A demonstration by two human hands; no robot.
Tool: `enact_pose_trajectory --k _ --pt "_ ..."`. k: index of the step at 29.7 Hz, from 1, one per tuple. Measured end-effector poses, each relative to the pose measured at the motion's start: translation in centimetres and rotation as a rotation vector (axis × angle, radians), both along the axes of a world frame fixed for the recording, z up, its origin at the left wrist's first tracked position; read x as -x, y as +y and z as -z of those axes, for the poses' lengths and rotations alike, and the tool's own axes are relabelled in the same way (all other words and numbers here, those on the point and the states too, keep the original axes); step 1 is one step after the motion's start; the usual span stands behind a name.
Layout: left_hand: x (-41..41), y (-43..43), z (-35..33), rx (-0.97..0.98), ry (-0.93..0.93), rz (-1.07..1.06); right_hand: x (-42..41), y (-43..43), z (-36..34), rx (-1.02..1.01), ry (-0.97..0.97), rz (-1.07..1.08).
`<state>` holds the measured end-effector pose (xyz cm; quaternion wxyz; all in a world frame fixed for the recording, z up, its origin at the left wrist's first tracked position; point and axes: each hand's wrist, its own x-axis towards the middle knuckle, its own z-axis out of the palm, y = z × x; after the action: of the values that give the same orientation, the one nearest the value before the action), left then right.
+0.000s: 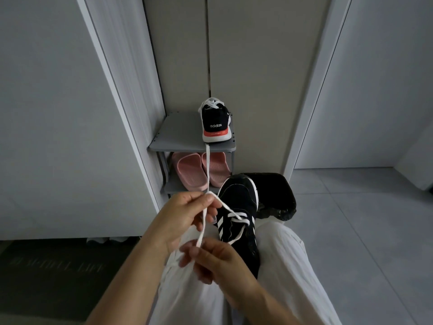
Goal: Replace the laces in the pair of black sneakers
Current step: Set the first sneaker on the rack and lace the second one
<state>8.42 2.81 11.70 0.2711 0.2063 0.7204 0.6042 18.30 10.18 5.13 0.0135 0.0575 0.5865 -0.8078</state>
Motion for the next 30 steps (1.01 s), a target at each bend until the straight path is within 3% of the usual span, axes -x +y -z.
enact_pose_trajectory --k 5,9,12,17,19,24,30 --pt "2.7 -0.5 0.8 0.139 0.105 -0.157 -1.2 0.7 0.0 0.044 0.033 0.066" --pt "0.1 -1.7 2.2 0.123 -0.081 0.025 -0.9 2.0 -0.8 0.059 0.038 0.186" --pt "-2.9 -2.8 4.0 0.133 -0.078 0.111 -0.2 3.1 -1.5 0.033 0.035 0.261" --pt "-2.9 -4.1 6.0 0.339 0.353 0.113 1.1 4.6 -3.8 0.015 0.091 0.318" --pt "-3.2 -4.0 5.1 0.349 0.398 0.144 2.1 4.8 -4.3 -0.029 0.079 0.299" --pt "-3.0 -2.1 -0.5 -0.212 -0.019 -0.023 2.2 2.1 -2.4 0.002 0.056 0.094" --pt "1.6 -2.2 -4.0 -0.45 -0.035 -0.266 -0.2 1.5 -0.8 -0.126 0.107 -0.001"
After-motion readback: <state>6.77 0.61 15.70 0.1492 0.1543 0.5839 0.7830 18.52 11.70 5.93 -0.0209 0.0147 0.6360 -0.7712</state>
